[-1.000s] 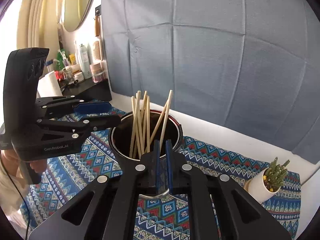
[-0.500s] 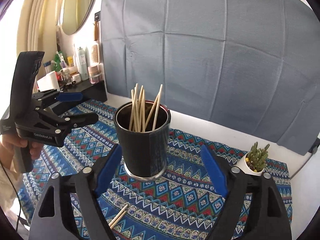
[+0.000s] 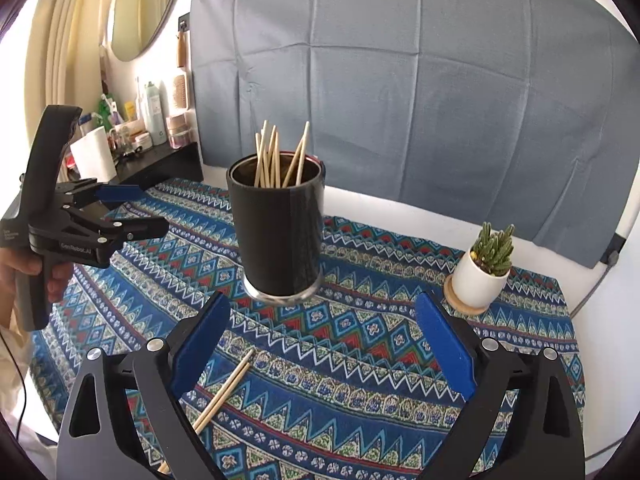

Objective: Organize utensils
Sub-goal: 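Lower both grippers toward the two loose wooden sticks on the cloth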

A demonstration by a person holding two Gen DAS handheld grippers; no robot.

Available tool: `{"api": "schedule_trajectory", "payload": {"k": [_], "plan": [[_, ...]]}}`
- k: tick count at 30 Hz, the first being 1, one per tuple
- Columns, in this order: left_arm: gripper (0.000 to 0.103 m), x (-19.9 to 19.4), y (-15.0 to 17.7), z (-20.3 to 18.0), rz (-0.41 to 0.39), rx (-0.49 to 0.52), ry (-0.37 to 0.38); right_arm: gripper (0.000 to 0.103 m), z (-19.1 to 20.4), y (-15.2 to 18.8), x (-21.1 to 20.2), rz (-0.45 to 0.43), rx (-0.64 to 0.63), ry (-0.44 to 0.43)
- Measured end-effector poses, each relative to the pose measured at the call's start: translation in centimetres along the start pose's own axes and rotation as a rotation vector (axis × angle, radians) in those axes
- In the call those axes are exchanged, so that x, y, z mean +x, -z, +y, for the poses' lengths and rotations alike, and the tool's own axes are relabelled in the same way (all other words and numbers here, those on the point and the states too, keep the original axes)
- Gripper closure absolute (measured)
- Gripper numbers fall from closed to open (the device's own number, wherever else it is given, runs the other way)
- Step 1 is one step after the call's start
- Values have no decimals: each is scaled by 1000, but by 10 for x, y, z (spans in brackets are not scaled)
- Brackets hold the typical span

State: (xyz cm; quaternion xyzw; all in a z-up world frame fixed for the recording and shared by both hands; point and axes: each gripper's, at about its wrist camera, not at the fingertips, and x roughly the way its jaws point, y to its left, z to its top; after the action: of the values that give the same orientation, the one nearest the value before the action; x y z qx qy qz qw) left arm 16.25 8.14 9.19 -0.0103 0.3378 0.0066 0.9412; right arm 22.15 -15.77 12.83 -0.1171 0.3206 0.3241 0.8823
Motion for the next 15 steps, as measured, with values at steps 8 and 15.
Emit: {"api": "schedule_trajectory", "payload": {"k": [8,15], "plan": [[6,20,34,-10,100,2,25,12,8,41,-2,58,3,-3],[6,36,61,-15,176,-15,64,12,29,72,4,123,-21,-52]]}}
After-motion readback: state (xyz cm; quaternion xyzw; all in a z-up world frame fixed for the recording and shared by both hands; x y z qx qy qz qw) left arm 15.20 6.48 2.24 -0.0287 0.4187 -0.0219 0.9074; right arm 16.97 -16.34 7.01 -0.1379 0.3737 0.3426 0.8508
